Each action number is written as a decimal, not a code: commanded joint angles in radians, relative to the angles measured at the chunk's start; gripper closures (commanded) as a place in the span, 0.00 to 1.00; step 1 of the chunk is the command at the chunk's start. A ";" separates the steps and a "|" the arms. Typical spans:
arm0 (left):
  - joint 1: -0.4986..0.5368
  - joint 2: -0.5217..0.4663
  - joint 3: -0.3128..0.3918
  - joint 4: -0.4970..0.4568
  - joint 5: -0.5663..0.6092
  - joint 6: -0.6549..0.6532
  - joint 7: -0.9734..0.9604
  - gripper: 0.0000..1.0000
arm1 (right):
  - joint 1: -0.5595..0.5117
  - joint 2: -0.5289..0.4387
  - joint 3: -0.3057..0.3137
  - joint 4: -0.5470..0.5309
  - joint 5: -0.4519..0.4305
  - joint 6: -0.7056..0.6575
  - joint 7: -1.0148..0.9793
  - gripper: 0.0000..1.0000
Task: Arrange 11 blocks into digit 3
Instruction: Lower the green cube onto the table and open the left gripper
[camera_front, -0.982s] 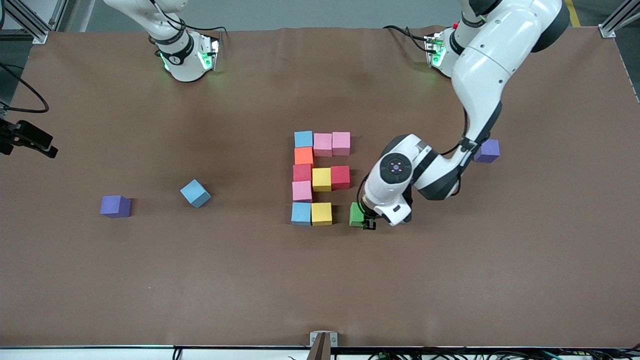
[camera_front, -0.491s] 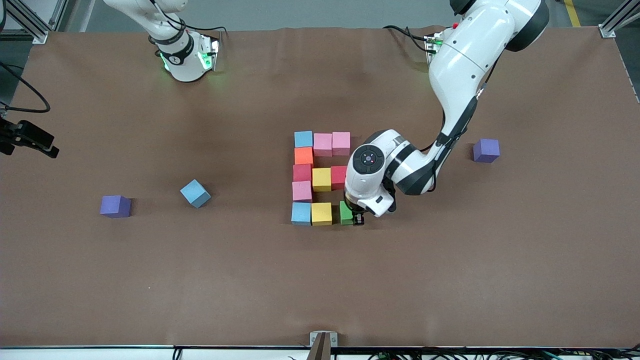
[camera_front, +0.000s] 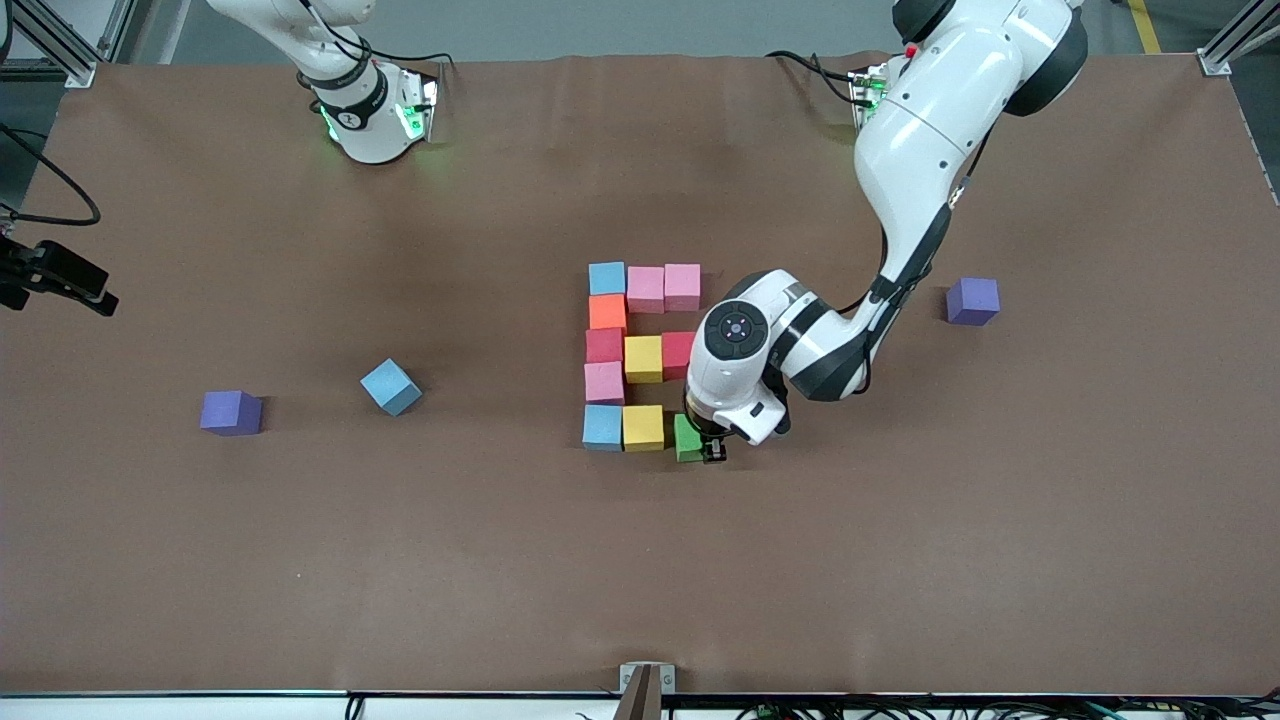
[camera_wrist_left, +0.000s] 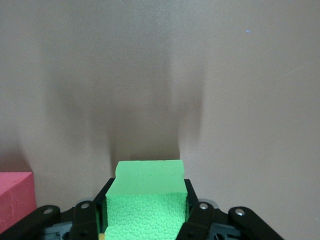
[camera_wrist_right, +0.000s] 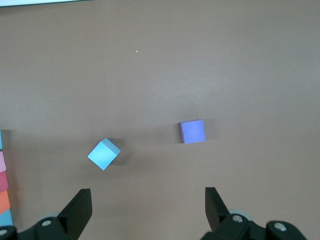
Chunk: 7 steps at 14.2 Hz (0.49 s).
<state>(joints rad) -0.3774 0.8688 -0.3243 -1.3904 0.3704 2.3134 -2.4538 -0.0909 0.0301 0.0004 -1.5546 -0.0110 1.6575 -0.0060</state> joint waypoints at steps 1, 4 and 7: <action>-0.020 0.018 0.014 0.041 -0.019 -0.023 0.013 0.76 | -0.007 -0.019 0.006 -0.012 0.014 -0.007 -0.008 0.00; -0.035 0.041 0.014 0.059 -0.016 -0.023 0.022 0.76 | -0.004 -0.021 0.006 -0.012 0.011 -0.007 -0.006 0.00; -0.043 0.052 0.014 0.064 -0.016 -0.035 0.062 0.76 | -0.009 -0.019 0.003 -0.013 0.009 -0.009 -0.006 0.00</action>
<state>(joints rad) -0.3994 0.8956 -0.3224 -1.3672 0.3704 2.3085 -2.4308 -0.0900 0.0301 0.0000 -1.5546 -0.0110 1.6571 -0.0060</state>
